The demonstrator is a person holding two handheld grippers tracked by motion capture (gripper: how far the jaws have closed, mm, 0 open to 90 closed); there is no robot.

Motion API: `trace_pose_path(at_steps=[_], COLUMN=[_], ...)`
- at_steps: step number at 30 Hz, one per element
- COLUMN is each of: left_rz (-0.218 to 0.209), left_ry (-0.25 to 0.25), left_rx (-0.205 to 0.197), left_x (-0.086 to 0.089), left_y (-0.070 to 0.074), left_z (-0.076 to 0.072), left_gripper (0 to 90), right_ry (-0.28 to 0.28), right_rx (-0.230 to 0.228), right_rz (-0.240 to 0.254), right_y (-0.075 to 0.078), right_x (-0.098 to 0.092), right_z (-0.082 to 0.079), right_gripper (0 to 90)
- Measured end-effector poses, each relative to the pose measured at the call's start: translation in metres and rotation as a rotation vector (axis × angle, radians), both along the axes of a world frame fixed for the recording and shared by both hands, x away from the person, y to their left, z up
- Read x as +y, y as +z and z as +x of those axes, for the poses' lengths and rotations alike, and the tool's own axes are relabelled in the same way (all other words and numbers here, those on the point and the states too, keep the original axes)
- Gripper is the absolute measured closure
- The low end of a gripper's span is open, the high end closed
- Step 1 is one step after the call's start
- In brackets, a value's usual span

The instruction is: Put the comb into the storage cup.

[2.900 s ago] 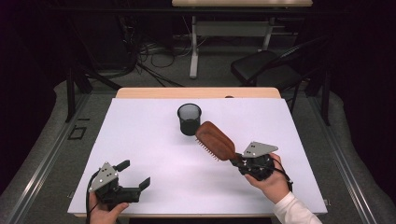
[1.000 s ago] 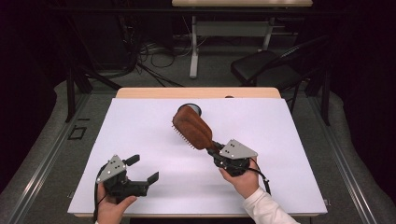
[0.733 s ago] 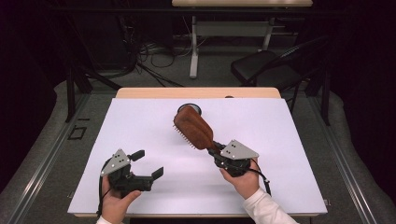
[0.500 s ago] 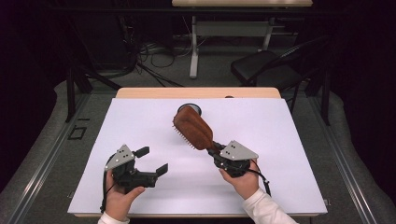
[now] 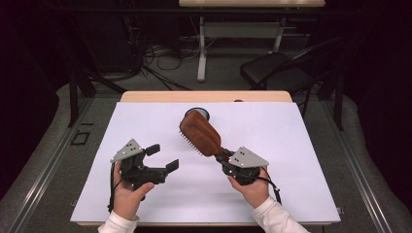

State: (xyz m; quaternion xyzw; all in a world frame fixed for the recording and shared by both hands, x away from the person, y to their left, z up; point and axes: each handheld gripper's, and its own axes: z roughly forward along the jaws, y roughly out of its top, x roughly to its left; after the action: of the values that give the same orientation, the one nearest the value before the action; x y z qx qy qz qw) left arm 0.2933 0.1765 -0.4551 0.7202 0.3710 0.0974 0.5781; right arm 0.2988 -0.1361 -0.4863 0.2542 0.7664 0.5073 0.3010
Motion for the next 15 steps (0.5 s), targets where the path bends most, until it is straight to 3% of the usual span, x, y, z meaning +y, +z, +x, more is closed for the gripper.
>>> trace_pose_path(at_steps=[15], left_rz=[-0.001], left_ry=[-0.023], left_rx=[0.014], left_x=[-0.016], left_y=[0.022], left_z=[0.012], left_gripper=[3.3], right_ry=[0.004], right_rx=[0.002], right_rz=[-0.001], right_y=[-0.001], right_x=[0.001], right_z=[0.000], right_gripper=[73.0])
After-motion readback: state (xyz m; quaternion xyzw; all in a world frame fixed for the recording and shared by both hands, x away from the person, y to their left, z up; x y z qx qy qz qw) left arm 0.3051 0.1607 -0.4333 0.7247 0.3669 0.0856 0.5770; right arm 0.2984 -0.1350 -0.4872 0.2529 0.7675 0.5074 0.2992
